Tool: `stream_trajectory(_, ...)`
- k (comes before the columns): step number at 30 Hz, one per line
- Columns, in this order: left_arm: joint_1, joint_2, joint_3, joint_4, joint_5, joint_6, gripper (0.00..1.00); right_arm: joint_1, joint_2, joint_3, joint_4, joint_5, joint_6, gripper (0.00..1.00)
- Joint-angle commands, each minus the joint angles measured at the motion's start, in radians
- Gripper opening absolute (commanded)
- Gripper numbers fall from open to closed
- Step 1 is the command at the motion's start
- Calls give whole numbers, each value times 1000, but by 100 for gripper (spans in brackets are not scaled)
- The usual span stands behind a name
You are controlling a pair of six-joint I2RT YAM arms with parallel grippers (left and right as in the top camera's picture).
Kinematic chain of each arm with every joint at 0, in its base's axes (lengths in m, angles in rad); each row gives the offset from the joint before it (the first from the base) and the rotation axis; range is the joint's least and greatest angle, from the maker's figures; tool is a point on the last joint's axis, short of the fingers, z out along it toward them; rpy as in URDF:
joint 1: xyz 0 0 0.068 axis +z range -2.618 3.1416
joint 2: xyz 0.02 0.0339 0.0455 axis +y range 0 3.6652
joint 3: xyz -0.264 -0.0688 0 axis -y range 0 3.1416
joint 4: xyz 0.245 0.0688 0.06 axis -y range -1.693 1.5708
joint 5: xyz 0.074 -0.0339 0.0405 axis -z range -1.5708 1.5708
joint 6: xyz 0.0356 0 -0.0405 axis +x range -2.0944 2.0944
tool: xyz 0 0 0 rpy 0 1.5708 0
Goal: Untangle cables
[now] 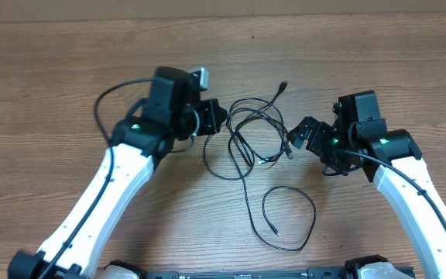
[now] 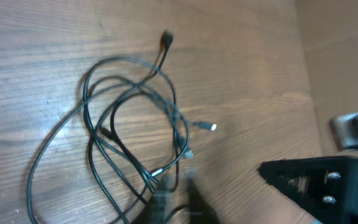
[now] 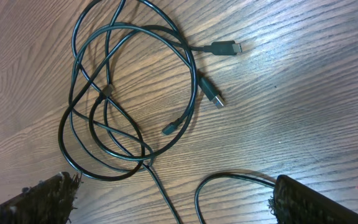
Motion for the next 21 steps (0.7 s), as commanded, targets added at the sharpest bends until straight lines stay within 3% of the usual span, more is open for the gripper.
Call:
stream_trajectory(1,5,-12,21,-38,8,4,66,-3,-7,21,4,10,-12,100)
stream_trajectory(3,-12,23,20,-93,11,3,96,-3,-7,21,4,10,-12,100)
stream_trajectory(4,-18,34,20,-101,11,3,100,-3,-7,21,4,10,-12,100)
stream_trajectory(8,-46,96,20,-89,15,-41,100,-3,-7,21,4,10,-12,100)
stream_trajectory(9,-53,111,20,-90,16,-74,97,-3,-7,21,4,10,-12,100)
stream_trajectory(14,-97,215,20,-79,16,-280,56,-3,-7,21,4,10,-12,100)
stream_trajectory(19,-131,294,20,-56,16,-388,53,-3,-7,21,4,10,-12,100)
stream_trajectory(21,-136,318,20,-32,16,-392,47,-3,-7,21,4,10,-12,100)
